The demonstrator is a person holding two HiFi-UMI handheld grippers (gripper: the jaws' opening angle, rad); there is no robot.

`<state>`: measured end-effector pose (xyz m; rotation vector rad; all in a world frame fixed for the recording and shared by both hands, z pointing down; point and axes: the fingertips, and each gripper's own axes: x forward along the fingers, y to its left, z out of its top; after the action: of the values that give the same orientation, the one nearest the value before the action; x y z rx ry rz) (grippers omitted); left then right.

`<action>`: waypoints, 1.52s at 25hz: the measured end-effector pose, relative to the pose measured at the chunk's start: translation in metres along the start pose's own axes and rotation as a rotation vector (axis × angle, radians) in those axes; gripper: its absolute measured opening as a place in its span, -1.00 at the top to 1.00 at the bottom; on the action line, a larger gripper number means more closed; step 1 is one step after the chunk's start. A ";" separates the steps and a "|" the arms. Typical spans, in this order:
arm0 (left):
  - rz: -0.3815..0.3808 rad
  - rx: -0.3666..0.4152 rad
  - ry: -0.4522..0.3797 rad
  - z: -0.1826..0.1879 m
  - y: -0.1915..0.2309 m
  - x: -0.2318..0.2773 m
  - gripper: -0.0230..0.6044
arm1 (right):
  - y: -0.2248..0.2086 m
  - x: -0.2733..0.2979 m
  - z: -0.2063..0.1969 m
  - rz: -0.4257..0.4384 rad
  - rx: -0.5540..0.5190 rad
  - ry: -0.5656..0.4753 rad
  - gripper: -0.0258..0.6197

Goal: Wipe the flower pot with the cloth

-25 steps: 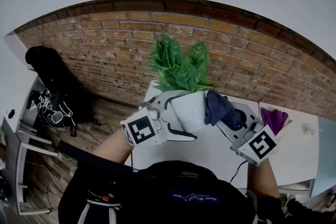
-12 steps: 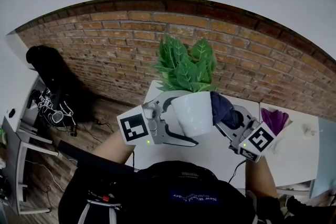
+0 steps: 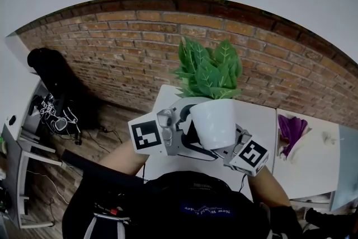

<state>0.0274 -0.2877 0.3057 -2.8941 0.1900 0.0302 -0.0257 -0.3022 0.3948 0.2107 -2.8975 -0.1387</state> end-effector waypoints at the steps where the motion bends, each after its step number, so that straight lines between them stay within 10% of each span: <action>1: -0.003 -0.004 -0.008 0.001 -0.001 0.000 -0.73 | 0.005 0.004 0.004 0.018 -0.001 -0.019 0.61; 10: 0.001 -0.018 -0.037 0.006 0.001 -0.004 -0.73 | 0.014 0.007 0.010 0.054 0.013 -0.096 0.61; 16: 0.125 0.091 0.136 -0.030 0.025 -0.010 -0.73 | -0.046 -0.061 -0.025 -0.166 0.055 -0.033 0.61; 26: 0.227 0.108 0.474 -0.106 0.052 -0.013 -0.73 | -0.006 -0.052 0.040 -0.193 -0.369 0.130 0.61; 38: 0.257 0.167 0.494 -0.107 0.051 -0.013 -0.73 | -0.019 -0.043 0.016 -0.203 -0.414 0.186 0.61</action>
<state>0.0084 -0.3604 0.3977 -2.6386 0.6158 -0.6255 0.0144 -0.3131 0.3674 0.4155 -2.5845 -0.7036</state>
